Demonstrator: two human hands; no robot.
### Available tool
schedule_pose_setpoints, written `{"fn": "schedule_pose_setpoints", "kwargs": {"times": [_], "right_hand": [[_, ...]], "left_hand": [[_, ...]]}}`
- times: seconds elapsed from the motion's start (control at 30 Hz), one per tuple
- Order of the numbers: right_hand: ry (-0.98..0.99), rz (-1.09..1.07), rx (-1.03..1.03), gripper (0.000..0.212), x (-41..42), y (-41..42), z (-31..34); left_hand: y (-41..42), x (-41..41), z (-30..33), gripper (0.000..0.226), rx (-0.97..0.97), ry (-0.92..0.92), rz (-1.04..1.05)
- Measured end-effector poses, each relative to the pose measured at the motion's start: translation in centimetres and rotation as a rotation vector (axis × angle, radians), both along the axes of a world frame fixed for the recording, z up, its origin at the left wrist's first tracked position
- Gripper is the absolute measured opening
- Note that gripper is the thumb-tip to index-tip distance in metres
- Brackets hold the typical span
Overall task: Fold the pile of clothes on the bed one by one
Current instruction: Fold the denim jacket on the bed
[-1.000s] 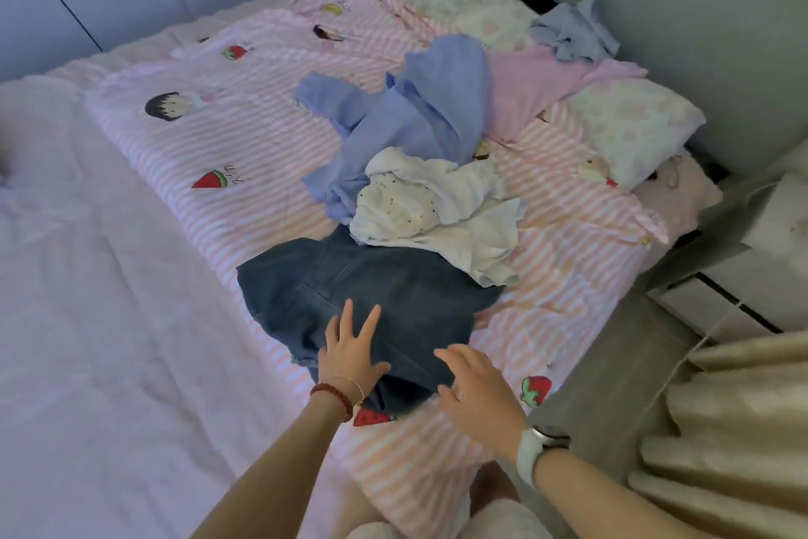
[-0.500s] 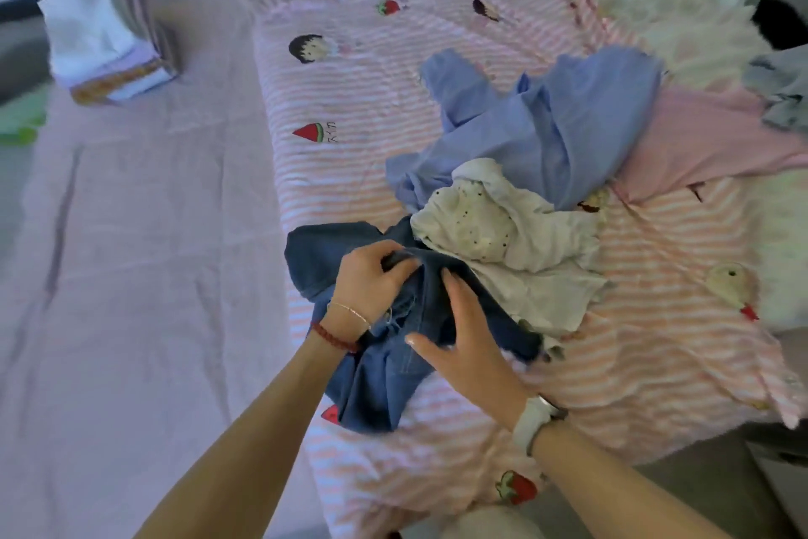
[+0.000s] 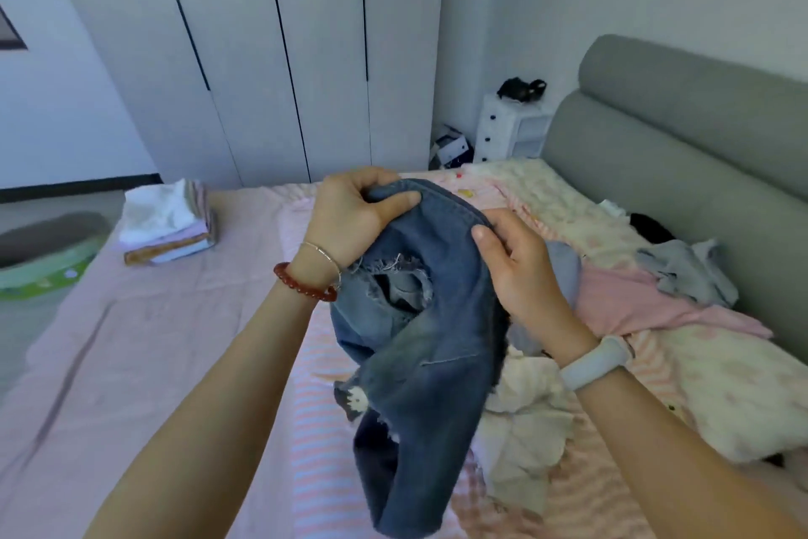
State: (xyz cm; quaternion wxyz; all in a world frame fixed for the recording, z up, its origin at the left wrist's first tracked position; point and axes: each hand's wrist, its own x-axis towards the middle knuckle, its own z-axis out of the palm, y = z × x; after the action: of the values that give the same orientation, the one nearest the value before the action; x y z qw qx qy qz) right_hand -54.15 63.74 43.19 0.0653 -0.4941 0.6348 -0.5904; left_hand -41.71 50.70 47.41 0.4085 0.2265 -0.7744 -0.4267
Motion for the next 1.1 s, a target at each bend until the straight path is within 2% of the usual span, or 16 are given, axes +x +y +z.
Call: {"fn": "schedule_pose_setpoints", "kwargs": {"times": [0.13,0.23,0.3,0.37,0.4,0.43,0.5,0.57,0.63,0.7,0.77,0.87,0.93,1.0,1.07,1.1], "right_hand": [[0.059,0.011,-0.104,0.014,0.7,0.0,8.3],[0.119,-0.014,-0.068,0.029,0.6,0.4,11.8],[0.139,-0.04,-0.057,0.029,0.8,1.1,13.2],[0.139,-0.046,-0.054,0.028,1.0,1.8,14.2],[0.139,-0.053,-0.051,0.029,1.2,2.2,14.6],[0.142,-0.067,-0.049,0.031,1.4,2.4,15.0],[0.156,-0.107,-0.043,0.032,1.7,2.6,15.6],[0.155,-0.15,-0.031,0.029,1.8,2.8,15.9],[0.177,-0.193,0.015,0.021,1.6,3.1,15.6],[0.214,-0.242,0.106,0.014,1.0,3.2,14.2],[0.284,-0.327,0.266,0.013,0.5,3.0,12.0],[0.224,-0.299,0.295,0.012,2.4,3.0,8.6],[0.143,-0.114,0.228,0.016,5.7,3.5,6.7],[0.127,0.042,0.276,0.023,8.4,3.3,4.7],[0.188,-0.049,0.341,0.011,8.7,2.6,2.6],[0.226,-0.139,0.368,0.013,8.3,2.5,1.9]], "left_hand": [[0.2,1.5,6.9,0.022,-0.193,0.067,0.032],[0.5,2.9,9.8,0.024,-0.326,0.005,0.019],[0.6,3.9,10.2,0.058,-0.415,-0.12,-0.053],[0.6,4.5,9.1,0.098,-0.645,-0.249,-0.074],[0.5,4.6,8.1,0.108,-0.786,-0.282,-0.056],[0.4,4.7,7.2,0.111,-0.892,-0.296,-0.034],[0.3,4.9,5.3,0.099,-0.958,-0.268,-0.011],[0.0,5.2,3.7,0.064,-0.915,-0.158,-0.005],[-0.1,6.0,2.9,0.032,-0.716,-0.054,0.001],[0.0,6.6,3.3,0.023,-0.441,-0.075,-0.027],[0.4,6.7,4.2,0.013,-0.271,-0.169,-0.056],[1.1,6.0,5.5,0.008,-0.086,-0.176,-0.114],[1.6,5.2,6.1,0.016,0.093,-0.154,-0.167],[2.2,4.4,6.5,0.023,0.213,-0.133,-0.21],[2.8,4.1,6.5,0.025,0.216,-0.113,-0.221],[2.9,4.2,6.3,0.026,0.196,-0.098,-0.217]]}}
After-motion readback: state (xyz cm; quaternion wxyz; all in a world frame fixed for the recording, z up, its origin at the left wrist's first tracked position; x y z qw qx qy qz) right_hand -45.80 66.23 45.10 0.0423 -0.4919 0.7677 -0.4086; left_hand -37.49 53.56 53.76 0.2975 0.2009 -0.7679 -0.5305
